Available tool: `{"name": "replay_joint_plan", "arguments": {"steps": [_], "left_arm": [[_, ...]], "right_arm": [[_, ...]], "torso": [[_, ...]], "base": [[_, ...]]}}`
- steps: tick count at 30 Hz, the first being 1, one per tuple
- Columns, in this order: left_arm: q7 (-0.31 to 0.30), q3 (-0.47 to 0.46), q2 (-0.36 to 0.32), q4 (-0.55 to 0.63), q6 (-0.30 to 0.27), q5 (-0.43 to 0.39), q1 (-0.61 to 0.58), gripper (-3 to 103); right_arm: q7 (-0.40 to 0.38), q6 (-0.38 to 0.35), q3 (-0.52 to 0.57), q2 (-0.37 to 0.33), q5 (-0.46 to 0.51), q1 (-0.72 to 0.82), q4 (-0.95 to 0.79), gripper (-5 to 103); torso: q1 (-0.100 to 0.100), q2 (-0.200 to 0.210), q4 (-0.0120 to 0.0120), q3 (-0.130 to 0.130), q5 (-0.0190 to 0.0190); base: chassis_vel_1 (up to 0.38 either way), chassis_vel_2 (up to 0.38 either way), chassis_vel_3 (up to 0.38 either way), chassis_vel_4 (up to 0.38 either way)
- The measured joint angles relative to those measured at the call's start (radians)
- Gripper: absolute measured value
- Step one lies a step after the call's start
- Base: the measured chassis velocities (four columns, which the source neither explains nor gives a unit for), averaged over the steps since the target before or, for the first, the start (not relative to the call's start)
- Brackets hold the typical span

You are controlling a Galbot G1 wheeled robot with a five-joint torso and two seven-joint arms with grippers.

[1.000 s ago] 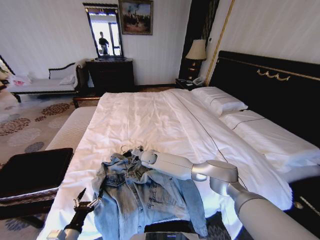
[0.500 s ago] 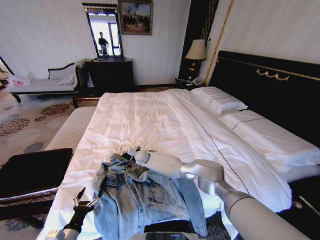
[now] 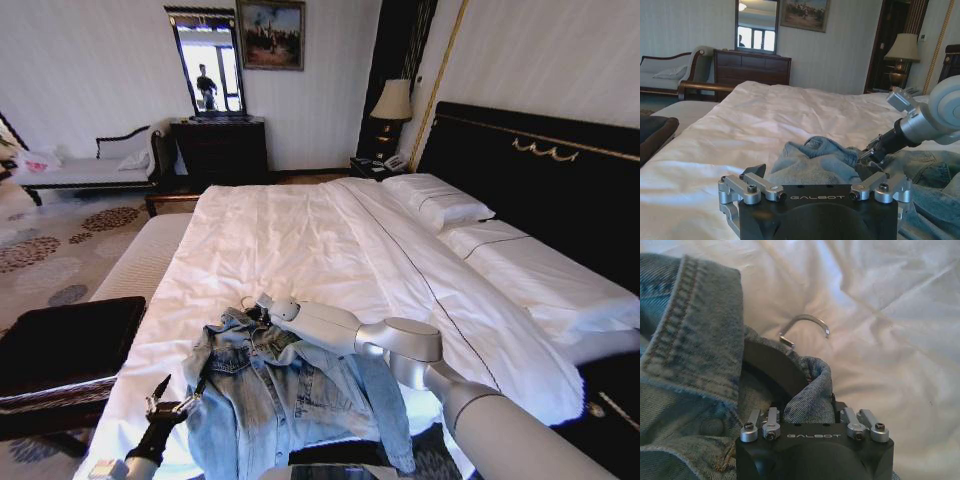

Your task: Pick up the clothes from the bed and hang them on the clothes hanger.

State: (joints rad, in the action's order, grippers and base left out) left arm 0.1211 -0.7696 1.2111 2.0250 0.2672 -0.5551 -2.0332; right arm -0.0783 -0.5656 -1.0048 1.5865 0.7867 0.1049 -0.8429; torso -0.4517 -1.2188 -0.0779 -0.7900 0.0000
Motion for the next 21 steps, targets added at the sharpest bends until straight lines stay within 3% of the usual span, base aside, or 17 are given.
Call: {"name": "replay_joint_plan", "arguments": {"steps": [5,9,13,18,21], "left_arm": [[0.001,0.001,0.005,0.001,0.0,0.004,0.0,100],[0.001,-0.001,0.01,0.008,0.0,0.007,-0.001,100],[0.001,-0.001,0.012,0.011,0.0,0.008,-0.003,100],[0.0,-0.001,0.02,0.012,0.003,0.01,-0.005,100],[0.0,0.0,0.025,0.014,0.004,0.011,-0.005,100]], "right_arm": [[-0.027,0.045,0.004,-0.011,-0.13,0.007,-0.008,34],[-0.111,0.083,0.024,-0.036,-0.275,0.026,-0.044,25],[-0.151,0.099,0.038,-0.05,-0.333,0.037,-0.063,25],[-0.287,0.15,0.112,-0.076,-0.572,0.069,-0.111,25],[-0.34,0.159,0.144,-0.077,-0.64,0.079,-0.125,25]], "torso": [[0.0,0.0,0.0003,0.0,0.0],[0.0,0.0,-0.0003,0.0,-0.0001],[0.0,0.0,-0.0003,0.0,-0.0001],[0.0,0.0,-0.0005,0.0,-0.0002],[0.0,0.0,-0.0005,0.0,-0.0002]], "base": [[0.0,0.0,0.0,0.0],[0.0,0.0,0.0,0.0],[0.0,0.0,0.0,0.0],[0.0,0.0,0.0,0.0],[0.0,0.0,0.0,0.0]]}}
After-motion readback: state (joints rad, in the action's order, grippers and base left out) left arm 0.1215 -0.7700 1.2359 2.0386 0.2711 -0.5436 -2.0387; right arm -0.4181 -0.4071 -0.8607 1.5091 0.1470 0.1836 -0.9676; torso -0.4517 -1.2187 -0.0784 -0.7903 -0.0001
